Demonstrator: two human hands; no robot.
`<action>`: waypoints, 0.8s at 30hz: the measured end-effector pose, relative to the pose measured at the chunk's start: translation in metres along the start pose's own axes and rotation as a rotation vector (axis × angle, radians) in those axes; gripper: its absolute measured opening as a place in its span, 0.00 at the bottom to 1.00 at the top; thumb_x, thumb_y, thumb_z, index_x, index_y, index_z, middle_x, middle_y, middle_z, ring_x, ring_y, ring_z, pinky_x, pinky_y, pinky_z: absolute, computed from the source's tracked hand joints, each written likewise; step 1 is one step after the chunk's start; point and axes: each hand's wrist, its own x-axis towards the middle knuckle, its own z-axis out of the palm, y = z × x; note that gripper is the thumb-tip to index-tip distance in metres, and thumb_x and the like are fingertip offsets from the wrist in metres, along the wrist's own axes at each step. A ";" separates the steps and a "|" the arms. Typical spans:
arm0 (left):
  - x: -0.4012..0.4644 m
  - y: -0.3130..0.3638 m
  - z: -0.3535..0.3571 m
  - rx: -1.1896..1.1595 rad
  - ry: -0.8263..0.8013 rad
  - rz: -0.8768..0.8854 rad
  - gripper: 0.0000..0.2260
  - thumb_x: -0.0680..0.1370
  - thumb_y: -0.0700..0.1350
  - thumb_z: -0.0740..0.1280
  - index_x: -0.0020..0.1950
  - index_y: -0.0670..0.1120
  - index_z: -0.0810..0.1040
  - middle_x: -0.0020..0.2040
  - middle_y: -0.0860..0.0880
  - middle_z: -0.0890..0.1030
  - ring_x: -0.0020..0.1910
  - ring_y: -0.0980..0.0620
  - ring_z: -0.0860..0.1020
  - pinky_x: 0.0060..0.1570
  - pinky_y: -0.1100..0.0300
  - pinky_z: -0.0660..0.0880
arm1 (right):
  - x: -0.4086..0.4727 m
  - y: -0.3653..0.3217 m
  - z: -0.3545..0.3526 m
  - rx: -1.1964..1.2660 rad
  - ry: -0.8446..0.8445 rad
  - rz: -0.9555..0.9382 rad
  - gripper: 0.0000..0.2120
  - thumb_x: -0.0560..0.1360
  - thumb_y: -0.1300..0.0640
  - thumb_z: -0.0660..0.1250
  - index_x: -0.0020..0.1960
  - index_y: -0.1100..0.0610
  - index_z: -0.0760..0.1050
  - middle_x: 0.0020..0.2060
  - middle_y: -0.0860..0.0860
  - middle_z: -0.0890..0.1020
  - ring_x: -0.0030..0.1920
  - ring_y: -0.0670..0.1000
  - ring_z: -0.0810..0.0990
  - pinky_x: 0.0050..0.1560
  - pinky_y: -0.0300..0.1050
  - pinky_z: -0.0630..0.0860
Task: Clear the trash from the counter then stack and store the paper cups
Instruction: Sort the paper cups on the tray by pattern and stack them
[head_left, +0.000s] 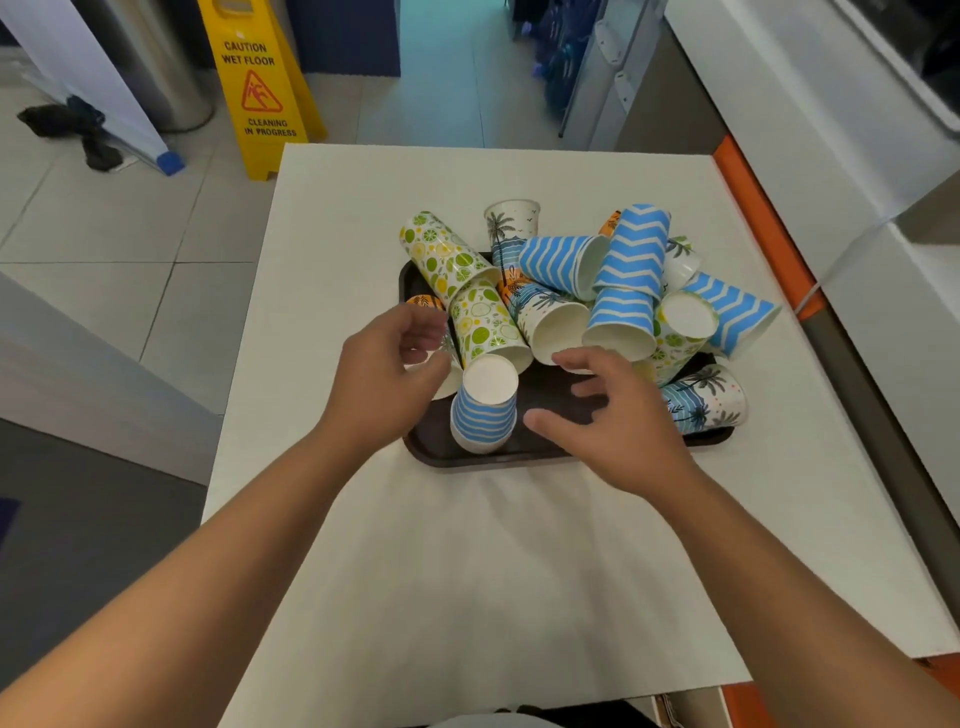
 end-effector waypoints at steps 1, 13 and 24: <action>0.009 0.008 0.002 -0.012 0.000 0.003 0.12 0.73 0.38 0.70 0.55 0.47 0.79 0.47 0.53 0.82 0.46 0.55 0.81 0.51 0.63 0.78 | 0.003 -0.005 -0.012 0.037 0.047 0.019 0.24 0.64 0.44 0.77 0.58 0.43 0.74 0.55 0.39 0.78 0.51 0.42 0.78 0.48 0.39 0.75; 0.123 0.070 0.092 0.152 -0.003 -0.209 0.23 0.77 0.61 0.64 0.51 0.40 0.79 0.48 0.43 0.81 0.51 0.44 0.79 0.49 0.55 0.73 | 0.103 0.003 -0.093 -0.071 0.352 0.064 0.25 0.71 0.45 0.71 0.64 0.54 0.70 0.59 0.51 0.76 0.58 0.51 0.76 0.59 0.51 0.73; 0.180 0.078 0.139 0.166 -0.081 -0.542 0.43 0.73 0.66 0.66 0.75 0.37 0.58 0.71 0.41 0.69 0.68 0.42 0.71 0.65 0.53 0.70 | 0.155 0.022 -0.097 -0.053 0.159 0.149 0.38 0.69 0.40 0.72 0.71 0.54 0.61 0.65 0.53 0.72 0.61 0.54 0.75 0.59 0.52 0.74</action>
